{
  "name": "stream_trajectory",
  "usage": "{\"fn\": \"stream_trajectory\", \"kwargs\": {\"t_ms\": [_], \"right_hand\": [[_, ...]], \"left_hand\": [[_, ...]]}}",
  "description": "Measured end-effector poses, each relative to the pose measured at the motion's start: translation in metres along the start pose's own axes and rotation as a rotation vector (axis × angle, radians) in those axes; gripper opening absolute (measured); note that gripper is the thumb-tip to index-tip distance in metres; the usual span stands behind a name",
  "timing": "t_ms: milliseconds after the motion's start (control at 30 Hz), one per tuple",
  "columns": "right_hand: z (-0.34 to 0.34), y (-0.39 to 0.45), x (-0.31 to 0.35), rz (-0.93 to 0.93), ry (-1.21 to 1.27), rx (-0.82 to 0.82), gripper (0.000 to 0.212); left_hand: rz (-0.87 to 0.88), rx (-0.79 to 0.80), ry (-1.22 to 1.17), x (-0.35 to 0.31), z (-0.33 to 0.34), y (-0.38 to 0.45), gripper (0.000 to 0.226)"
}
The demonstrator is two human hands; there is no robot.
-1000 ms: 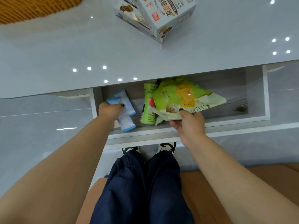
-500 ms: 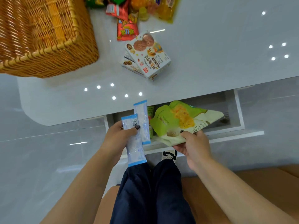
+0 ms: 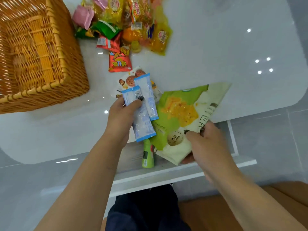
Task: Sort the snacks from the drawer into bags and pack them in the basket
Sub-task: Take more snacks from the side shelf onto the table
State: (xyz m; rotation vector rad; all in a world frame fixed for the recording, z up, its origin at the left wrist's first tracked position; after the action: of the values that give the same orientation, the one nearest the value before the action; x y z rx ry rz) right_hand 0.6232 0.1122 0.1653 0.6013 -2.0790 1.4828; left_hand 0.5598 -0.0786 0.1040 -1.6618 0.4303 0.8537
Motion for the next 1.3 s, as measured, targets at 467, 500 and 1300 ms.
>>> {"fn": "stream_trajectory", "kwargs": {"t_ms": [467,500,1300], "right_hand": [[0.088,0.143,0.127,-0.61,-1.276,-0.09,0.04],[0.094,0.148,0.124,-0.606,-1.268,-0.081,0.043],[0.119,0.072,-0.006,-1.045,-0.851,-0.169,0.067]], "left_hand": [[0.125,-0.133,0.101,-0.082,-0.032,0.092,0.016],[0.143,-0.175,0.138,-0.084,-0.036,0.096,0.016],[0.333,-0.246,0.634,0.013,-0.087,0.094,0.043]]}}
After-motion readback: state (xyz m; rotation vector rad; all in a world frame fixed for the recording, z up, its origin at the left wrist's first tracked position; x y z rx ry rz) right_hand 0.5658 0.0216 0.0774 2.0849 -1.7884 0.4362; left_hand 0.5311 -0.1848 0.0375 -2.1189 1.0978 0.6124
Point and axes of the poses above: each hand's wrist, its own y-axis towards the middle knuckle, its own z-axis out of the palm, x = y × z, the point moved 4 cm from there along y, towards the middle knuckle, and after that the axes turned 4 degrees about -x, right-handed, at the moved point
